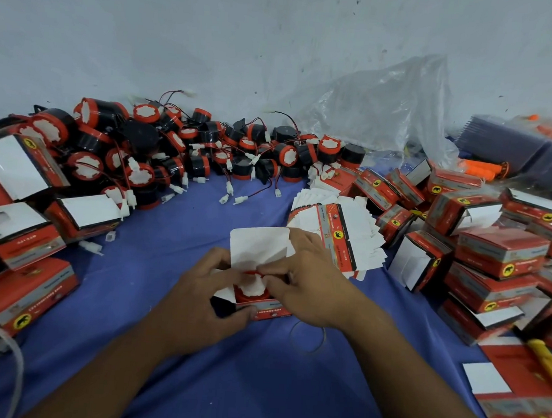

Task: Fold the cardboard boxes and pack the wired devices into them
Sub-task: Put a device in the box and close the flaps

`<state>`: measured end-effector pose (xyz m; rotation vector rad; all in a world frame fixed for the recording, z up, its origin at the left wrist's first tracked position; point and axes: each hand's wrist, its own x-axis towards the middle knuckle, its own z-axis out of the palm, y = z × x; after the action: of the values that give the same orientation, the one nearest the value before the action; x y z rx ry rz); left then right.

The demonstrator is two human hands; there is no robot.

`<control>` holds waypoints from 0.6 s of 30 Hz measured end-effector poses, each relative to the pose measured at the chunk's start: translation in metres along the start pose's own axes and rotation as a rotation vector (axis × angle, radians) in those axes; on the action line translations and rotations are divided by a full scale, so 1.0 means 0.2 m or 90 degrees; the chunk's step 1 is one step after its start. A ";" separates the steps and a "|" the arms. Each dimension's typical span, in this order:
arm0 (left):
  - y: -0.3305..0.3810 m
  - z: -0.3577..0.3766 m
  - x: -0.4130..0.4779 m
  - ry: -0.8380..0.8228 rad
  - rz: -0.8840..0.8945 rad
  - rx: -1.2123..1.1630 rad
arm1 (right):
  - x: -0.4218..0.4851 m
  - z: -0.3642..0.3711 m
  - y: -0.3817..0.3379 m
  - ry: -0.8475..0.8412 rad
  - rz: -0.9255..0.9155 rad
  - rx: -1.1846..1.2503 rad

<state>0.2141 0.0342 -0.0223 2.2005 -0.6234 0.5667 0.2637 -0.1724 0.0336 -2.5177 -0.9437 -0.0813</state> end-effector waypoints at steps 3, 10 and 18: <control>0.01 0.00 0.00 -0.009 0.002 -0.003 | 0.00 0.01 0.02 -0.006 0.097 0.111; 0.03 0.00 0.00 0.005 0.009 -0.007 | 0.02 0.10 -0.01 0.115 0.246 0.433; 0.01 -0.01 0.00 0.029 -0.029 0.029 | 0.00 0.07 0.02 -0.014 0.185 0.194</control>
<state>0.2121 0.0341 -0.0212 2.2325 -0.5394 0.6117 0.2649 -0.1696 0.0204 -2.3426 -0.5420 0.1686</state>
